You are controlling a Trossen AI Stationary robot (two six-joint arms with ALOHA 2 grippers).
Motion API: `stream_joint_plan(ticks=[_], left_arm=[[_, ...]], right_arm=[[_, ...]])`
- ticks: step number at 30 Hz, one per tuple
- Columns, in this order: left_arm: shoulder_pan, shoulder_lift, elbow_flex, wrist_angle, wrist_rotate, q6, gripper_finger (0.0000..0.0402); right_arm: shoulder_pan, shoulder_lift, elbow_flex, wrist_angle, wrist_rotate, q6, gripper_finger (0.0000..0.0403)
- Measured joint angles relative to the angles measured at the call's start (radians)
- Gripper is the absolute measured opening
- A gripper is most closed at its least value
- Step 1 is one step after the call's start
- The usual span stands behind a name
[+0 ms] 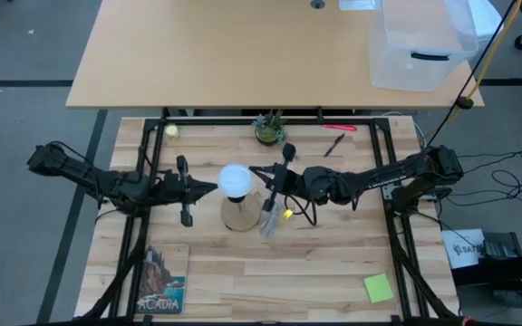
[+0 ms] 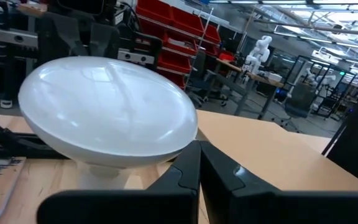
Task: Screw lightbulb
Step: Insert the lightbulb into the lamp
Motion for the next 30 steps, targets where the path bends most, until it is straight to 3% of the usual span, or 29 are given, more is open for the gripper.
stream_joint_plan(ticks=[12,30], left_arm=[[0.036,0.0,0.0,-0.008,-0.003,-0.005,0.0],[0.139,0.001,0.001,-0.037,0.021,-0.033,0.0]], right_arm=[[0.047,-0.002,0.0,-0.006,0.065,0.01,0.0],[0.091,0.001,-0.001,-0.024,0.035,0.057,0.0]])
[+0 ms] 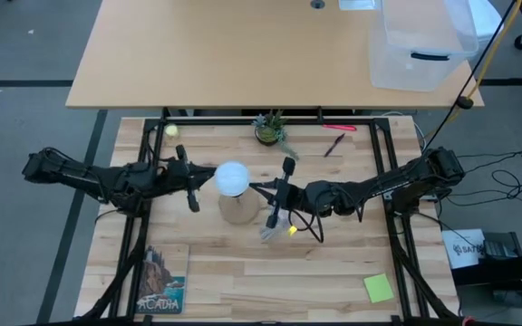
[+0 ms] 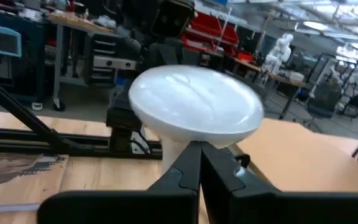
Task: Screw lightbulb
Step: Insert the lightbulb into the lamp
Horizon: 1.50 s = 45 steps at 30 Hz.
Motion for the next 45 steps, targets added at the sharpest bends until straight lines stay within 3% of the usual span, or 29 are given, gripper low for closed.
stream_joint_plan(ticks=[9,20,31,36,45], left_arm=[[0.002,-0.017,0.0,-0.03,-0.028,-0.011,0.0],[-0.034,-0.153,-0.001,-0.087,-0.015,-0.007,0.0],[-0.155,-0.099,-0.002,-0.076,-0.076,0.013,0.0],[-0.161,-0.075,-0.002,-0.06,-0.084,0.036,0.0],[-0.161,-0.065,-0.002,-0.036,-0.082,0.061,0.0]], right_arm=[[0.019,0.0,0.0,-0.045,0.034,0.04,0.0],[0.011,0.013,0.0,-0.083,0.064,0.063,0.0],[-0.038,0.016,0.001,-0.036,0.093,0.025,0.0],[-0.046,0.016,0.001,-0.009,0.143,-0.013,0.0],[-0.082,0.016,0.001,0.077,0.125,-0.072,0.0]])
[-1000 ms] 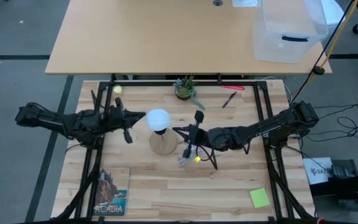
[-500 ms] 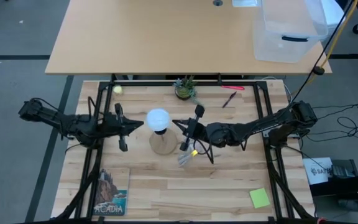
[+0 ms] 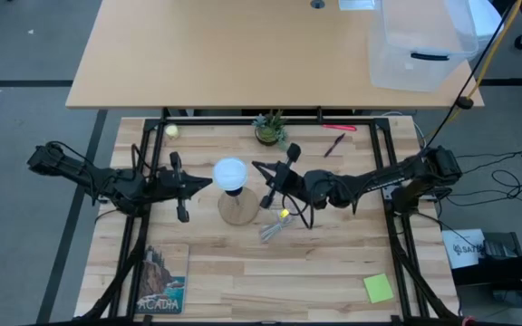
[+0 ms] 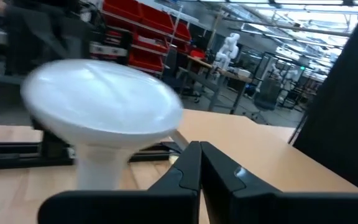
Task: Screw lightbulb
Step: Insert the lightbulb into the lamp
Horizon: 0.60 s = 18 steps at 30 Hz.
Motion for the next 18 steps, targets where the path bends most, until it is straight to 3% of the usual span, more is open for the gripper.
stream_joint_plan(ticks=[10,18], left_arm=[[0.003,0.0,0.0,0.006,0.01,0.0,0.0],[0.043,0.0,0.0,0.006,0.011,0.0,0.0]], right_arm=[[-0.044,0.0,0.0,0.002,-0.145,0.026,0.0],[-0.035,0.0,0.0,0.007,-0.151,0.002,0.0]])
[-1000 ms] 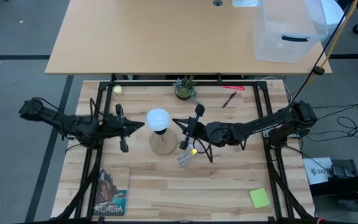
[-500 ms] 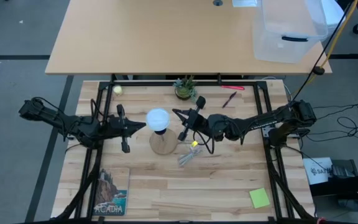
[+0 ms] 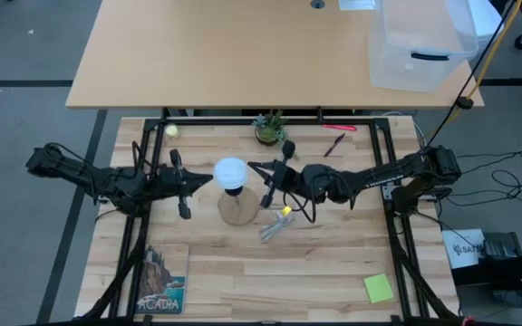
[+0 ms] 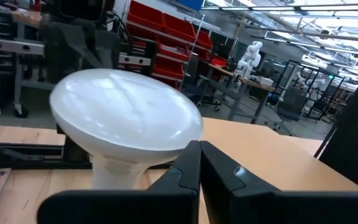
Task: Screw lightbulb
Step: Insert the lightbulb into the lamp
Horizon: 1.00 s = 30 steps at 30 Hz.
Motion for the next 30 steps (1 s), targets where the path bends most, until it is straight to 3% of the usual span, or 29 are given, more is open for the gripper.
stream_joint_plan(ticks=[30], left_arm=[[0.122,-0.001,0.001,-0.141,0.019,-0.039,0.0]], right_arm=[[0.101,-0.001,0.0,-0.052,0.007,0.02,0.0]])
